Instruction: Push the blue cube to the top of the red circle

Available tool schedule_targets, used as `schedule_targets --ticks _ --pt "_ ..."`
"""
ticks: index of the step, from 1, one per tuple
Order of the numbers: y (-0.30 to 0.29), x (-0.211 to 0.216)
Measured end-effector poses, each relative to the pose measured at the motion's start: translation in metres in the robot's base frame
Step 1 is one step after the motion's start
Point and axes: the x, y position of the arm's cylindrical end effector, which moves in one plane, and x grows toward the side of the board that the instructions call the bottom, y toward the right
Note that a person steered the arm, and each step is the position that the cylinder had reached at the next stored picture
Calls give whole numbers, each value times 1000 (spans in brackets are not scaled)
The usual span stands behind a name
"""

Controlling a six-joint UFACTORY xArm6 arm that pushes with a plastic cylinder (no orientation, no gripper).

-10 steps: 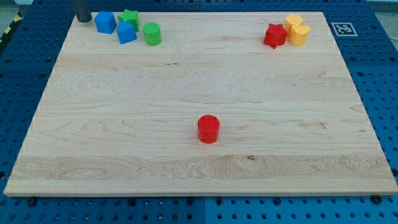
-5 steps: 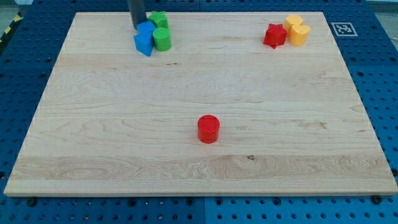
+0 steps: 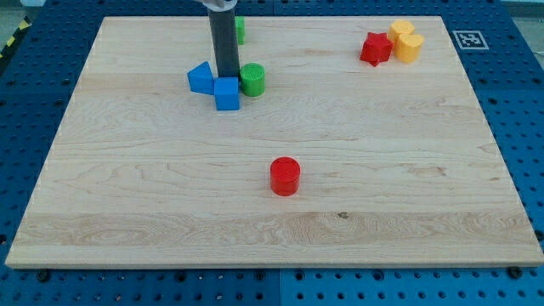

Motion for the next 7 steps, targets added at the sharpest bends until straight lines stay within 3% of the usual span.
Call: schedule_targets --ticks 2,4,7 --pt "1 66" --pt "-28 75" --pt "-41 148"
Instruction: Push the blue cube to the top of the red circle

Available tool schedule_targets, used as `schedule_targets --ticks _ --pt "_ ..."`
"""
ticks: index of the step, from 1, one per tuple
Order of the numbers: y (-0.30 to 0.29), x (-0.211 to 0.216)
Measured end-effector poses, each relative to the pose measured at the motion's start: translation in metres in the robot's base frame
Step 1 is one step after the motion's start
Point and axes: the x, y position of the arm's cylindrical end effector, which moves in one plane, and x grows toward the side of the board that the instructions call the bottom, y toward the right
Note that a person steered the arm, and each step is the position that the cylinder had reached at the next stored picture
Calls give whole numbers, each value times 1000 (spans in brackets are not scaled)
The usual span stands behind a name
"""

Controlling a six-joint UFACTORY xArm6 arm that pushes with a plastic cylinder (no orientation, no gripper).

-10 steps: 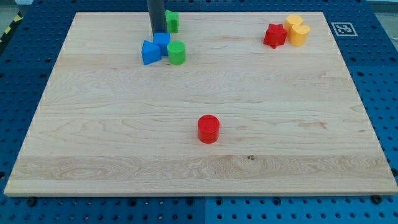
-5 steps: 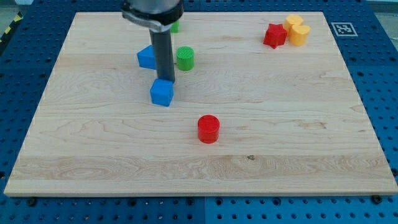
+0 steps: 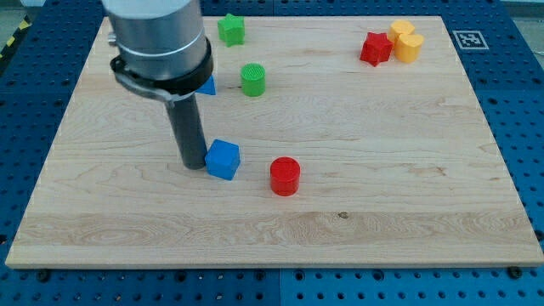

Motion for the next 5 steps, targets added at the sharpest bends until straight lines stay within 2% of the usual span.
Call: schedule_targets --ticks 2,3,5 --pt "-9 9" --pt "8 9" --pt "83 9"
